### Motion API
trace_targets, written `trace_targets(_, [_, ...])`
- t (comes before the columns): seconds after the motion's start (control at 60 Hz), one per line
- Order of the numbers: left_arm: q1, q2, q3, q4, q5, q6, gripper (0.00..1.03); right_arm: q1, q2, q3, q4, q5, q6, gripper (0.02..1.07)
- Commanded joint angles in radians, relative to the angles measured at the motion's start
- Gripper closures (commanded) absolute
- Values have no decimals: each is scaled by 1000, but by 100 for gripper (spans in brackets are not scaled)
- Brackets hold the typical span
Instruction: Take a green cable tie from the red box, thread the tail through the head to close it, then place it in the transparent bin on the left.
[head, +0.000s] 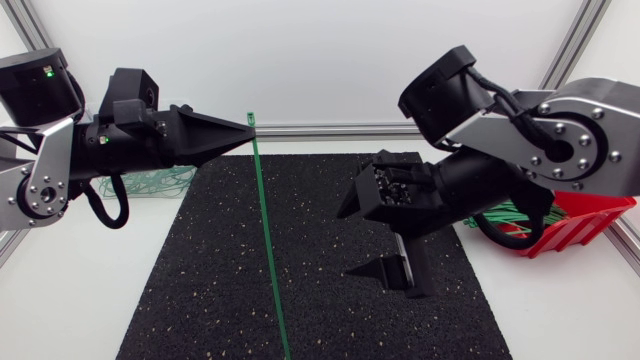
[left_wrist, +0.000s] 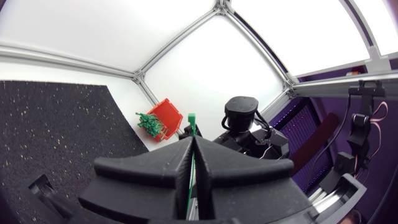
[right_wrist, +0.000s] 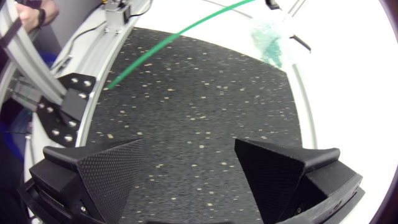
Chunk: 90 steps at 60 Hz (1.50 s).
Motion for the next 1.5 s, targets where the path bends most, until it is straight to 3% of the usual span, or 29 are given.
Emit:
trace_targets(0.0, [12, 50, 47, -1, 34, -91, 100, 4, -36, -78, 116, 39, 23, 6])
trace_targets(0.083, [21, 76, 64, -12, 51, -117, 100, 18, -98, -179, 291, 68, -37, 6])
trace_targets(0.15, [25, 91, 70, -12, 63, -126, 100, 55, -144, -288, 515, 189, -62, 6])
trace_targets(0.233, [30, 114, 90, -30, 68, -131, 100, 81, -150, -328, 601, 272, -112, 6])
trace_targets(0.3, [35, 142, 114, -41, 74, -131, 100, 99, -157, -386, 764, 326, -175, 6])
trace_targets(0.55, [39, 249, 225, -70, 115, -126, 100, 142, -113, -560, 1278, 344, -471, 6])
trace_targets(0.817, [38, 289, 249, -70, 129, -124, 100, 208, 4, -633, 1488, 280, -723, 6])
trace_targets(1.033, [39, 304, 253, -70, 143, -120, 100, 210, 85, -652, 1632, 122, -873, 6])
trace_targets(1.217, [51, 335, 277, -72, 170, -120, 100, 225, 137, -661, 1647, 51, -982, 6])
trace_targets(1.417, [68, 372, 308, -75, 195, -120, 100, 256, 120, -705, 1653, -19, -1031, 17])
trace_targets(1.483, [68, 375, 311, -75, 195, -120, 100, 259, 120, -718, 1653, -44, -1036, 25])
